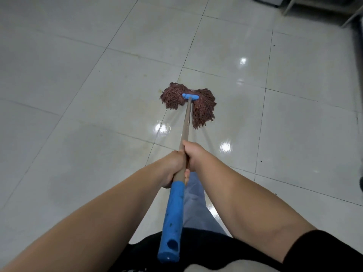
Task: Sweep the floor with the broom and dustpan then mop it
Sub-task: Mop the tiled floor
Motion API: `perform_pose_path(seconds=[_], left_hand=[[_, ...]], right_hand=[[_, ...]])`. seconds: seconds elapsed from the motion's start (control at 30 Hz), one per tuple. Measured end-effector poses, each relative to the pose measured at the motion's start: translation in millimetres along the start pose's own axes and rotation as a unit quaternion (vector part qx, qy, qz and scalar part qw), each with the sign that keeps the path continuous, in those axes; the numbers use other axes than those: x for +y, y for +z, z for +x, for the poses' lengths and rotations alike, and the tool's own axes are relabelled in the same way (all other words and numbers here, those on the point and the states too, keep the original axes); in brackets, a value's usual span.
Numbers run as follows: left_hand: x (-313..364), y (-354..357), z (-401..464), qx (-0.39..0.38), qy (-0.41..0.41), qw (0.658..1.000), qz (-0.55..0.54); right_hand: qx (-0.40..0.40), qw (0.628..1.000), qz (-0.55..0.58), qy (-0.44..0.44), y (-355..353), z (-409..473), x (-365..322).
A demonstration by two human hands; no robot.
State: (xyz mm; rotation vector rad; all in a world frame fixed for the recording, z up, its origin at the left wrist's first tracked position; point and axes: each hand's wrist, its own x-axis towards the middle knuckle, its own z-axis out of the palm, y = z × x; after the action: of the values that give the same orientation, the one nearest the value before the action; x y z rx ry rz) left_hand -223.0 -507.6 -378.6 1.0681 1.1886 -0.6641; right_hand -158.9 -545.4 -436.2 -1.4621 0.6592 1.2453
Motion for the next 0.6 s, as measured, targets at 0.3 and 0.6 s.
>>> perform_pose_path(seconds=[0.3,0.6], left_hand=[[207.6,10.6,64.1,-0.046,0.004,0.979,-0.199],[383.2,-26.5,110.2,-0.053,-0.014,0.998,-0.037]], right_hand=[[0.027,0.993,0.115,-0.011,5.0,86.8,-218.6],[0.055,0.987,0.152,-0.017,50.4,141.5,-377.2]])
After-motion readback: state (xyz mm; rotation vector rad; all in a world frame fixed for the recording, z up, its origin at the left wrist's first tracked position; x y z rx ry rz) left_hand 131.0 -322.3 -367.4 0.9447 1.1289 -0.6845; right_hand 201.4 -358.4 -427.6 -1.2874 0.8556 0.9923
